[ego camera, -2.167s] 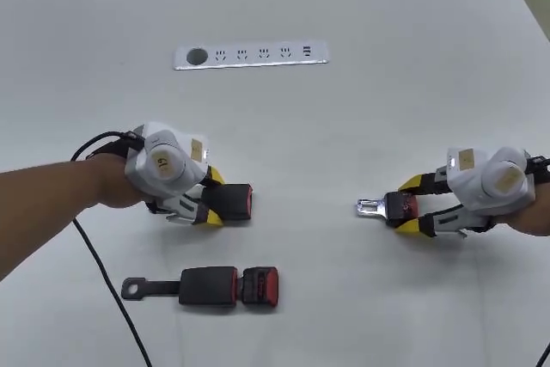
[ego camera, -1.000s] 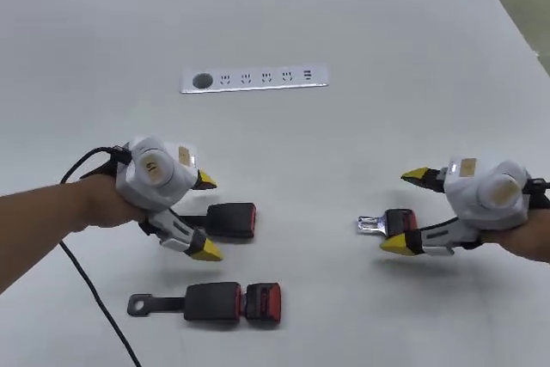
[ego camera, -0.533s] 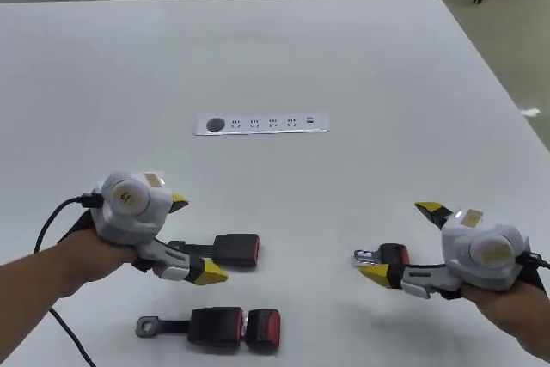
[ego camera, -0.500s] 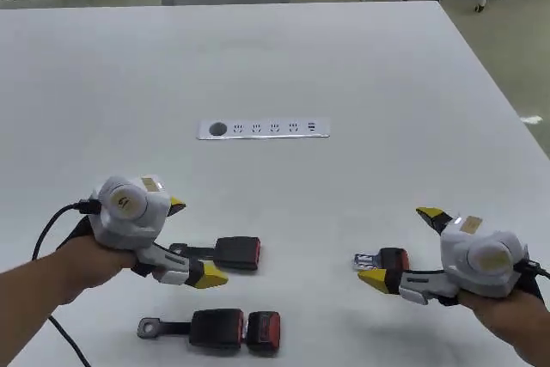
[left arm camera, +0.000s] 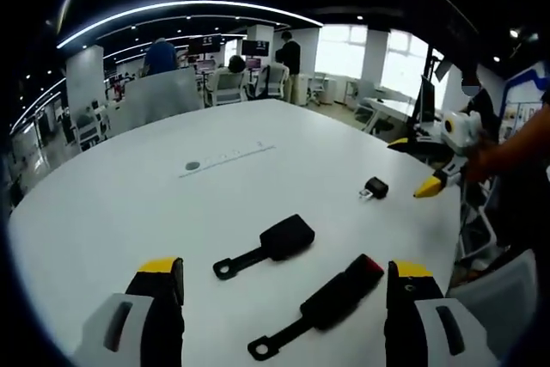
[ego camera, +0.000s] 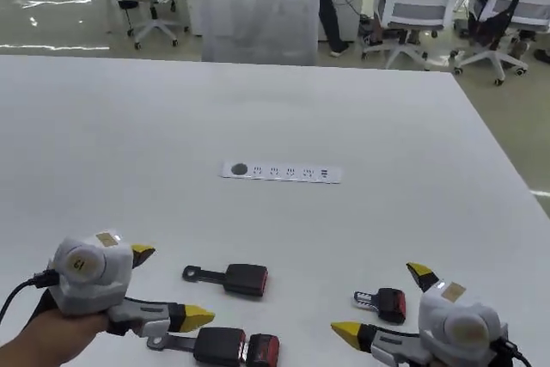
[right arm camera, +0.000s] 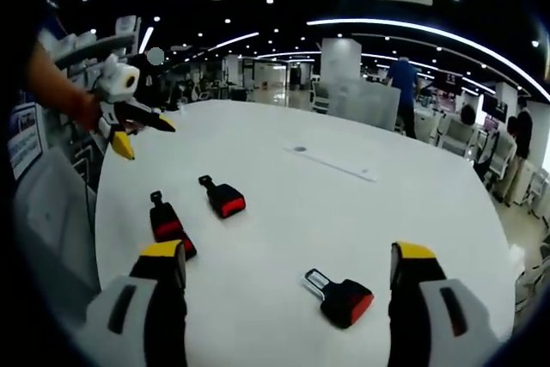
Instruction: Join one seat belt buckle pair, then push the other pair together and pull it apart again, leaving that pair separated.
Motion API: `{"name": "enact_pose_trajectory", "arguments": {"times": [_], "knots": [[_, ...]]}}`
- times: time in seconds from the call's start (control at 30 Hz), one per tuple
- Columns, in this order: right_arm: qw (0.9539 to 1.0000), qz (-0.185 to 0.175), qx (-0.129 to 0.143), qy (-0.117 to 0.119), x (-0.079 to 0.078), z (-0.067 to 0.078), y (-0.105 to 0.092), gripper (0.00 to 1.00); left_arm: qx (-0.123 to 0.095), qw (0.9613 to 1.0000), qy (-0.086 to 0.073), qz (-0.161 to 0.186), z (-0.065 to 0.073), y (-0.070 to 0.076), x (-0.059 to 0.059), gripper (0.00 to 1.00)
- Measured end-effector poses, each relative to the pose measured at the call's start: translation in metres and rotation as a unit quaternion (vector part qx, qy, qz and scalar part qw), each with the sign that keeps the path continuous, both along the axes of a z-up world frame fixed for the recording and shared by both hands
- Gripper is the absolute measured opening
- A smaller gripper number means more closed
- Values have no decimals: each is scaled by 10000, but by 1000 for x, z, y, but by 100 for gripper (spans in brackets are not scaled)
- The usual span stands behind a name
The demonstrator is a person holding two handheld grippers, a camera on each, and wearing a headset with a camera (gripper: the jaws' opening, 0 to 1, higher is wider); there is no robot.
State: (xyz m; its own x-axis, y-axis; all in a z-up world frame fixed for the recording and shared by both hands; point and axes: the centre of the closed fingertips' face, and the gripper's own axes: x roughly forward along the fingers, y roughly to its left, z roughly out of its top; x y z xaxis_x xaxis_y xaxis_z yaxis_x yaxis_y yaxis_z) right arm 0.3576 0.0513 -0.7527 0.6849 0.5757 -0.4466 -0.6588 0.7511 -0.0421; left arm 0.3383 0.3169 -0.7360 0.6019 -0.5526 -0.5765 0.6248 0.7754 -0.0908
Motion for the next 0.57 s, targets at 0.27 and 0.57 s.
{"name": "enact_pose_trajectory", "arguments": {"times": [0.27,0.57], "knots": [[9999,15,93,76,-28,-2,3,100,-182,9995,-5,246,0,21,-44,100],[9997,-13,-150,208,-63,-11,9,100,-274,9994,-102,162,4,47,-70,100]]}}
